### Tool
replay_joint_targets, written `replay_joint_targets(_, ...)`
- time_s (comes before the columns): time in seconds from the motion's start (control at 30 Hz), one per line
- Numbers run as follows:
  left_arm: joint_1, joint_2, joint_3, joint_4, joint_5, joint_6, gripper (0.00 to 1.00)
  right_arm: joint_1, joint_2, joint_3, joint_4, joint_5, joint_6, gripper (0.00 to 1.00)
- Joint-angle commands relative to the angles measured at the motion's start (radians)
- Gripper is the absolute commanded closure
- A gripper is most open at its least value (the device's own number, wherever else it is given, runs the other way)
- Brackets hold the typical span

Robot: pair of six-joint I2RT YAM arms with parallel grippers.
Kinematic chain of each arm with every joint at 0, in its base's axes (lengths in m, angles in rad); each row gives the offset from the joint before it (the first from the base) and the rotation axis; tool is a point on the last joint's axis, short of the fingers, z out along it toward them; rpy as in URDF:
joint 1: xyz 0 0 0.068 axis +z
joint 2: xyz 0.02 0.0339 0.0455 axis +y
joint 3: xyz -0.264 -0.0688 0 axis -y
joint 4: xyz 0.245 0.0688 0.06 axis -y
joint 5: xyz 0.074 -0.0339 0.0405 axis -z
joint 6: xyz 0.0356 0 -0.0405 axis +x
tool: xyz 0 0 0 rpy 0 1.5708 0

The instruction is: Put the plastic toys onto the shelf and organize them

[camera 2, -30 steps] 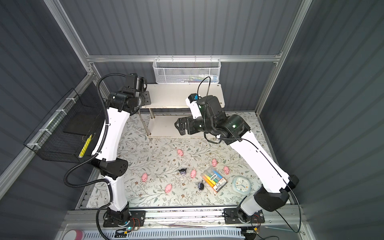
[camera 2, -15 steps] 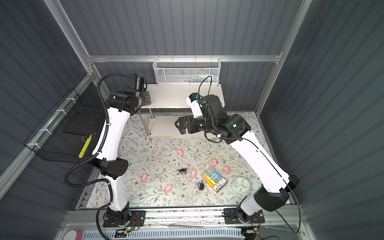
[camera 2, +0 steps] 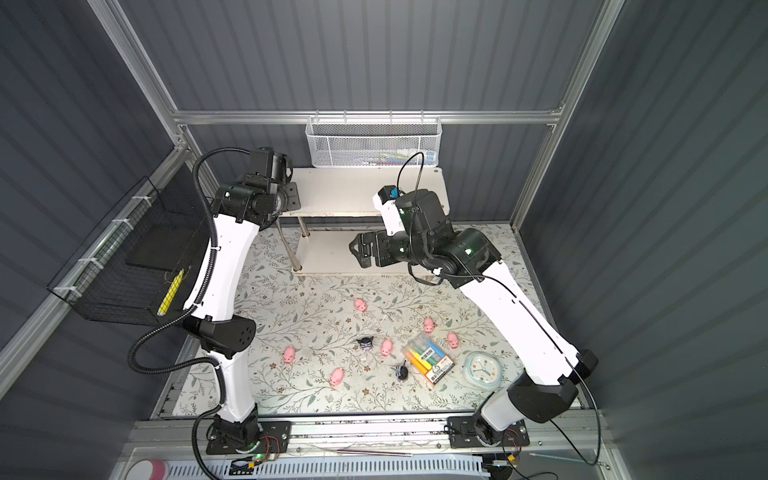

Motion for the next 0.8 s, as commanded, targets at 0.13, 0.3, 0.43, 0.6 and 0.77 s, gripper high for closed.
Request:
replay_joint_targets(0.13, 0.007, -0.007, 0.012, -0.013, 0.008, 0.004, 0.67, -0.005, -0.015, -0.027, 0.013, -0.009, 0.014, 0.01)
replay_joint_targets(0.3, 0.007, -0.007, 0.012, -0.012, 0.007, 0.002, 0.66, -0.005, -0.024, -0.033, 0.018, -0.006, 0.014, 0.01)
replay_joint_targets(0.43, 0.007, -0.005, 0.01, -0.014, 0.007, 0.002, 0.66, -0.006, -0.024, -0.036, 0.018, -0.008, 0.015, 0.01)
replay_joint_targets(0.6, 0.007, -0.009, 0.006, -0.013, 0.003, 0.003, 0.65, -0.007, -0.026, -0.047, 0.024, -0.007, 0.016, 0.01)
replay_joint_targets(0.77, 0.008, -0.008, 0.007, -0.013, 0.004, 0.008, 0.63, -0.006, -0.031, -0.057, 0.029, -0.006, 0.02, 0.01)
